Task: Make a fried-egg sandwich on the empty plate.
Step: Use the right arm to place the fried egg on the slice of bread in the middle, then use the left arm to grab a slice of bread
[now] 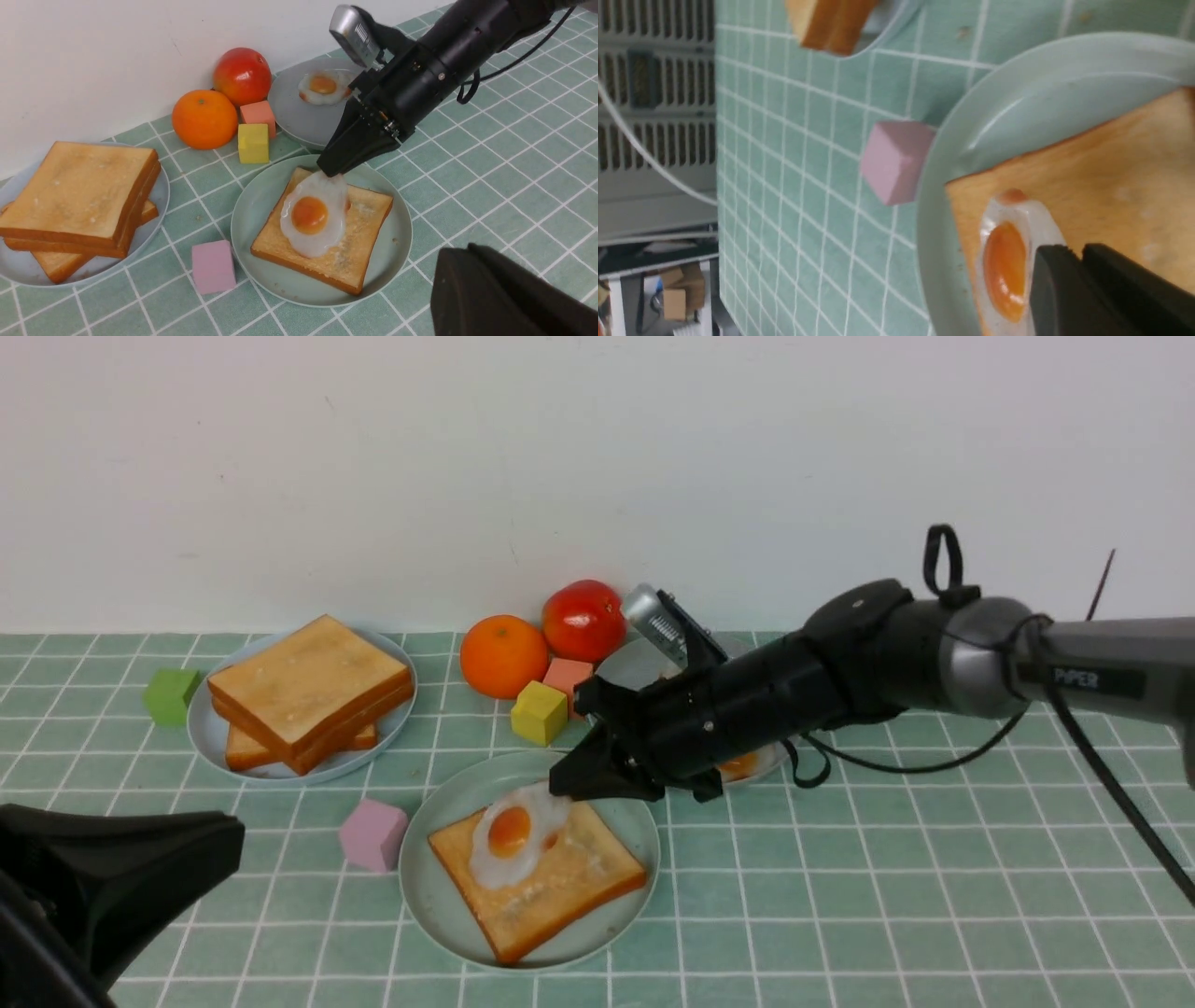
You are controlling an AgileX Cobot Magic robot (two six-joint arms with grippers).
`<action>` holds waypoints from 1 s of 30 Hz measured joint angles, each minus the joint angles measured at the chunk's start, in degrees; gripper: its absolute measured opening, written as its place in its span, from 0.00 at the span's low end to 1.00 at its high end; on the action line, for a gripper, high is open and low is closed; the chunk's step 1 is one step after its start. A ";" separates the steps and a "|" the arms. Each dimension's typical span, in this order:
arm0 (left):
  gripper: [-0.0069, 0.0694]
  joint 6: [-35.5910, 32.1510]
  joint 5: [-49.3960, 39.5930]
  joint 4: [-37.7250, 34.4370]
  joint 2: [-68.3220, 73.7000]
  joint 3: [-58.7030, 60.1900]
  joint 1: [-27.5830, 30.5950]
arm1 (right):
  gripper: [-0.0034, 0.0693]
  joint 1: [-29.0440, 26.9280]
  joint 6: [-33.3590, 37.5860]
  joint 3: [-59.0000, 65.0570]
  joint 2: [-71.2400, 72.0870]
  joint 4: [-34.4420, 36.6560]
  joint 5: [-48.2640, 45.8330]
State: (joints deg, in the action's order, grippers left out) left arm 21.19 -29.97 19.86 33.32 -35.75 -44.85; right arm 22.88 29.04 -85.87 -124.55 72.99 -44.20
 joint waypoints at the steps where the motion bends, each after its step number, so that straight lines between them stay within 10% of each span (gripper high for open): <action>1: 0.10 0.00 0.00 0.00 0.00 0.00 0.00 | 0.17 0.00 -0.57 0.00 -0.12 -0.41 0.16; 13: 0.11 0.24 -0.89 -1.14 0.00 0.00 0.00 | 0.74 -4.82 -2.01 0.00 2.33 -10.14 -3.16; 18: 0.11 5.93 -3.79 -1.87 4.65 0.00 0.00 | 0.59 -7.88 -6.70 0.00 13.11 -25.80 -8.92; 25: 0.07 8.51 -4.21 -0.28 24.92 -4.08 0.56 | 0.11 -5.75 -18.19 0.00 34.15 -52.69 -17.14; 30: 0.07 2.57 -5.47 -2.89 38.00 -14.41 10.20 | 0.04 -1.78 -24.57 0.00 45.93 -63.45 -21.35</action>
State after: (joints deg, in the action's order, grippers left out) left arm 23.76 -35.45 16.97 71.32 -50.16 -34.66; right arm 21.10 4.47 -85.87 -78.62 9.54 -65.56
